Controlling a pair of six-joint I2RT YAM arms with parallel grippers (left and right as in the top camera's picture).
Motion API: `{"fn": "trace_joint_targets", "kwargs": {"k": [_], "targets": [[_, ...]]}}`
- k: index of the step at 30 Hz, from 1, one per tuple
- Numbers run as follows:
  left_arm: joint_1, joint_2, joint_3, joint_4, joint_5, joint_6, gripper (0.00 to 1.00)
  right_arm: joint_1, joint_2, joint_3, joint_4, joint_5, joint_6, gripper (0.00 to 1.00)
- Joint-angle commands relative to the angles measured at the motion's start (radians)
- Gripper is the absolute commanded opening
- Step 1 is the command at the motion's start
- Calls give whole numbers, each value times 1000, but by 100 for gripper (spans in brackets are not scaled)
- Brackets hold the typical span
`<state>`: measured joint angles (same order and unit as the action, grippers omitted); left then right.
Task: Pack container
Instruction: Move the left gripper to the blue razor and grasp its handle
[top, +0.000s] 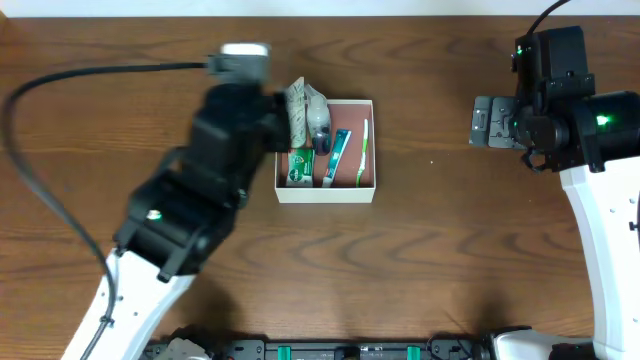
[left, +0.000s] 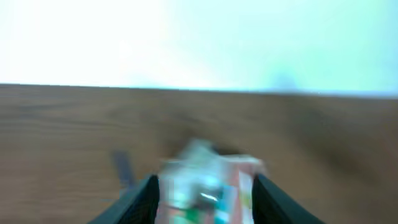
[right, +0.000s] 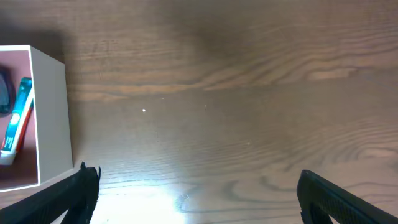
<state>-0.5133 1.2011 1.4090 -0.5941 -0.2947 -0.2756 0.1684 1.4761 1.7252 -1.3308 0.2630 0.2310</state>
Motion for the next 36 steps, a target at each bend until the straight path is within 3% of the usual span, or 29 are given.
{"fn": "trace_joint_targets", "kwargs": {"k": [1, 8, 18, 27, 36], "targets": [[124, 66, -2, -8, -148, 21, 49, -4, -5, 11, -1, 14, 16, 99], [280, 298, -2, 44, -48, 21, 49, -4, -5, 11, -1, 14, 16, 99], [307, 572, -2, 130, 25, 20, 54, -4, -5, 11, -1, 14, 16, 99], [325, 653, -2, 198, 26, -42, 60, -4, -5, 11, -1, 14, 15, 99], [388, 744, -2, 224, 139, -79, 60, -4, -5, 11, -1, 14, 16, 99]]}}
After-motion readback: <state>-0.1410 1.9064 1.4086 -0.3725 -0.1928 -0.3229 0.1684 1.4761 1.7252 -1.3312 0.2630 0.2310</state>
